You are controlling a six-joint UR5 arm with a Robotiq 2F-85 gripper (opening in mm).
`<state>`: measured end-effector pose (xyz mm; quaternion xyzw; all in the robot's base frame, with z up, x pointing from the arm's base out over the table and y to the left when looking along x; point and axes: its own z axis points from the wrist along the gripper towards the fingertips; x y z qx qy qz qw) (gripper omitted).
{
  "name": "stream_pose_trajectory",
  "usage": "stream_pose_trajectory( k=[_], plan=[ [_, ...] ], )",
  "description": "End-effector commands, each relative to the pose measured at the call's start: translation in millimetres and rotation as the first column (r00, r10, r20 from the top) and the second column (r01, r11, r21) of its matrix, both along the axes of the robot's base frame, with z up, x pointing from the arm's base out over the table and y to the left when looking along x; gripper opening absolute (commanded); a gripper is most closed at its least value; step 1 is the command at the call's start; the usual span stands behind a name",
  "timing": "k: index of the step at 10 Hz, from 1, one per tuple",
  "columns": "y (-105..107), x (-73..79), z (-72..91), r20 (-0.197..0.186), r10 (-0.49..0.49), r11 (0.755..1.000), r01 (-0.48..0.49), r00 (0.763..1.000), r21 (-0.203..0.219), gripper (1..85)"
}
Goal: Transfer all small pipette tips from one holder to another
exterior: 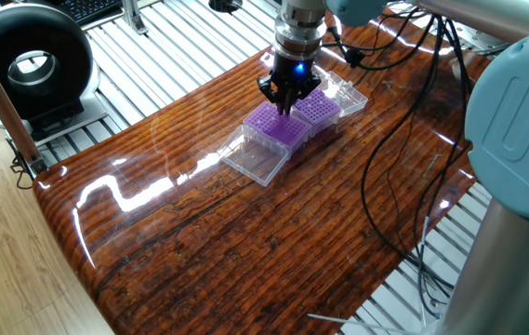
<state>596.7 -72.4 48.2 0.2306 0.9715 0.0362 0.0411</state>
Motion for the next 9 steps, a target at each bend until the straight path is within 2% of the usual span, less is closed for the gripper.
stream_pose_trajectory(
  k=[1, 4, 6, 8, 9],
  plan=[
    [-1.6, 2.9, 1.0, 0.009, -0.008, 1.000, 0.008, 1.000, 0.002, 7.0],
    [-5.8, 3.8, 0.2, 0.006, -0.021, 1.000, 0.021, 1.000, -0.023, 1.7],
    [-0.1, 2.9, 0.1, -0.006, -0.030, 0.999, 0.030, 1.000, -0.020, 3.0],
    [-6.3, -1.9, 2.1, -0.034, -0.039, 0.998, 0.036, 0.999, -0.060, 1.3],
    [-4.2, -2.3, 1.5, -0.039, -0.041, 0.998, 0.039, 0.998, -0.054, 1.3]
  ],
)
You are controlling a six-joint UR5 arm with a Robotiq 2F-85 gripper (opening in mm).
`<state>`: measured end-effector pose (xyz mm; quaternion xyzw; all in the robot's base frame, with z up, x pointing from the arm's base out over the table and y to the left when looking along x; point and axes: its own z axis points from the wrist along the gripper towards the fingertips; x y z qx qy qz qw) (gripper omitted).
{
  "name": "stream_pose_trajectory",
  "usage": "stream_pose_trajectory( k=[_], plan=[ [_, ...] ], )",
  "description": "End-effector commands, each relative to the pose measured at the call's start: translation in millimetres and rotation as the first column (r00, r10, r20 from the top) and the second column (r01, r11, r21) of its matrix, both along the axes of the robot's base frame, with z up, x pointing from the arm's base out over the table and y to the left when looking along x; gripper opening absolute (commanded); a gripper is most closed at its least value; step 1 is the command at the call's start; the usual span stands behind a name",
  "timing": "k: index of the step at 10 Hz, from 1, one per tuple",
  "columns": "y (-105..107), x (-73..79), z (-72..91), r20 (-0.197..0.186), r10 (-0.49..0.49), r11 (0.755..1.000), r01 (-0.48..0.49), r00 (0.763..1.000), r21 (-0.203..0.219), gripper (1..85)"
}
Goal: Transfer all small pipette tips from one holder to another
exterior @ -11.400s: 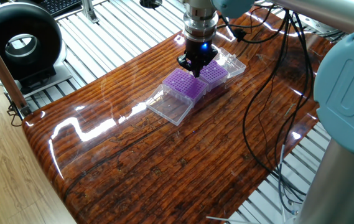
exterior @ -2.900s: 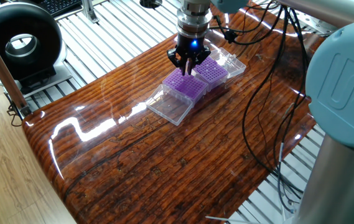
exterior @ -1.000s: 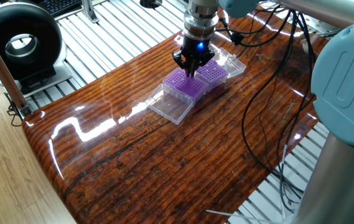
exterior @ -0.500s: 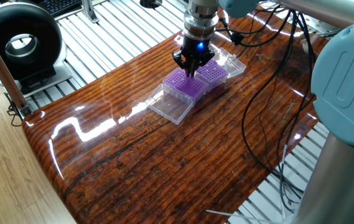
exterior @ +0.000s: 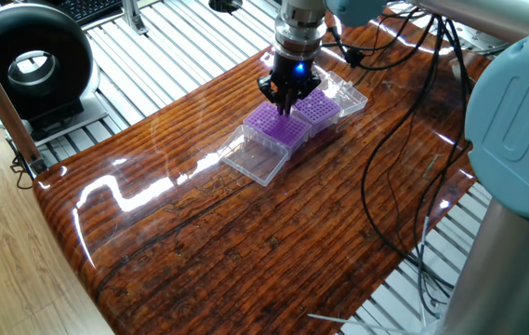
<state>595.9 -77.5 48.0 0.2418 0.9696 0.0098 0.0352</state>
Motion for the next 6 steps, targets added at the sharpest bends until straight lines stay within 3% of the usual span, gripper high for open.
stream_pose_trajectory(
  k=[1, 3, 6],
  plan=[
    [3.7, -0.1, 0.2, -0.019, -0.022, 1.000, 0.022, 1.000, 0.001, 1.3],
    [5.4, 3.9, -1.7, -0.018, -0.027, 1.000, 0.027, 0.999, -0.011, 1.7],
    [4.9, -2.2, 17.1, -0.053, -0.023, 0.999, 0.021, 0.998, -0.031, 1.3]
  ],
)
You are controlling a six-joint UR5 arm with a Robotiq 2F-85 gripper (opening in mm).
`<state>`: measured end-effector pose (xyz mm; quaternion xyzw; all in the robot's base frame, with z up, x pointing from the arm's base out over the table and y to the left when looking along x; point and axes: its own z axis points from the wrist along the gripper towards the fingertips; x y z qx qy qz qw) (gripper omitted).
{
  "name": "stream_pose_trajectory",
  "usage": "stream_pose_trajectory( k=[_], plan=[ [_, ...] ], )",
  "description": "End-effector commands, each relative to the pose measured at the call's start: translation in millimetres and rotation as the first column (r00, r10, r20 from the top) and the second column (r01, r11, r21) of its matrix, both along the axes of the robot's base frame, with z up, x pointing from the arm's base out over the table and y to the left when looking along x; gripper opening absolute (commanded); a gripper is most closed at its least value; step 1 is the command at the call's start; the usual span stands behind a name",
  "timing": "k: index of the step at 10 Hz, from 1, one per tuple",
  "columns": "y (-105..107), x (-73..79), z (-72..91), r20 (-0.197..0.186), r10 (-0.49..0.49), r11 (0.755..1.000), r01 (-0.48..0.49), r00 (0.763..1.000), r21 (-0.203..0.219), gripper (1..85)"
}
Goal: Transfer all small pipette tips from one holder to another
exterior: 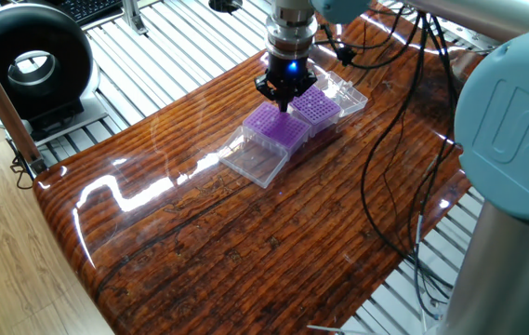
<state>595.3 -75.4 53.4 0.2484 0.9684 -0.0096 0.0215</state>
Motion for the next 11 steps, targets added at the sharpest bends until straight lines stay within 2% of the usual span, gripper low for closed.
stream_pose_trajectory(
  k=[1, 3, 4, 5, 6, 7, 8, 9, 10, 11],
  plan=[
    [1.0, -1.5, 11.6, -0.016, -0.005, 1.000, 0.005, 1.000, -0.009, 1.3],
    [-0.1, -0.9, 12.3, -0.015, 0.000, 1.000, 0.000, 1.000, -0.012, 1.3],
    [3.7, -0.8, 13.2, -0.013, 0.000, 1.000, 0.000, 1.000, 0.000, 1.3],
    [17.4, -2.7, 14.5, -0.018, -0.004, 0.999, 0.005, 1.000, 0.043, 7.0],
    [23.6, -5.2, 15.7, -0.020, 0.015, 0.998, -0.014, 1.000, 0.064, 13.3],
    [33.4, -4.8, 16.9, -0.006, 0.023, 0.995, -0.022, 1.000, 0.095, 19.7],
    [39.9, -3.2, 15.9, 0.014, 0.044, 0.994, -0.046, 0.999, 0.104, 21.0],
    [40.7, -1.2, 13.4, 0.027, 0.079, 0.992, -0.081, 0.997, 0.095, 23.3],
    [35.8, 1.4, 9.6, 0.035, 0.120, 0.990, -0.122, 0.992, 0.063, 24.7],
    [41.1, 6.0, 7.3, 0.053, 0.125, 0.989, -0.129, 0.991, 0.072, 25.3]
  ],
)
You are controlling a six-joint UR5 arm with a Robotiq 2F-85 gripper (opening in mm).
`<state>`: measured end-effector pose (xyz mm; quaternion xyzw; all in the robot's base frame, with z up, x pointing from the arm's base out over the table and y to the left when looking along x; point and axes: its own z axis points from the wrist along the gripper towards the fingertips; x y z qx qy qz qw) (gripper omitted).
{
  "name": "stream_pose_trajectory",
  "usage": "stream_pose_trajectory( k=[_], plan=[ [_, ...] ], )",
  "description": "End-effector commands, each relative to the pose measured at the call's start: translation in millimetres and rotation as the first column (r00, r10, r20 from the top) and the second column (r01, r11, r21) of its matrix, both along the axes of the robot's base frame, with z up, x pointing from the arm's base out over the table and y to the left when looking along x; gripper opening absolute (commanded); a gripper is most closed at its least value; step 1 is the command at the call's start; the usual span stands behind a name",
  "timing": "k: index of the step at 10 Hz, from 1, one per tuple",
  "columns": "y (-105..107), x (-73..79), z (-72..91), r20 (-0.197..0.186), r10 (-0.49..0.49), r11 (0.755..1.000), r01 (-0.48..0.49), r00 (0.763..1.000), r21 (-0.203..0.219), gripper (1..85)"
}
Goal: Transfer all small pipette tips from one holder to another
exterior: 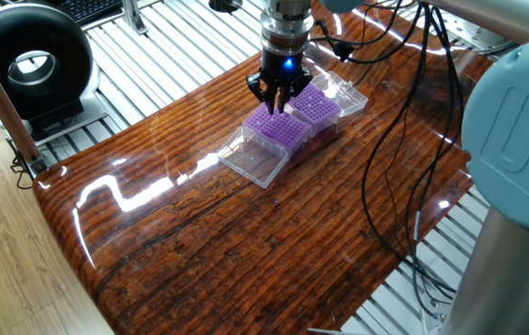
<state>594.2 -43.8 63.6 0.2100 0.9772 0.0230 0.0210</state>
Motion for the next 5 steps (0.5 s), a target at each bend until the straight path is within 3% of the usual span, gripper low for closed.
stream_pose_trajectory(
  k=[1, 5],
  plan=[
    [6.6, 8.4, -4.0, 0.042, 0.065, 0.998, -0.065, 0.997, -0.002, 25.7],
    [7.2, 6.1, -6.4, 0.037, 0.074, 0.997, -0.074, 0.997, -0.008, 27.0]
  ],
)
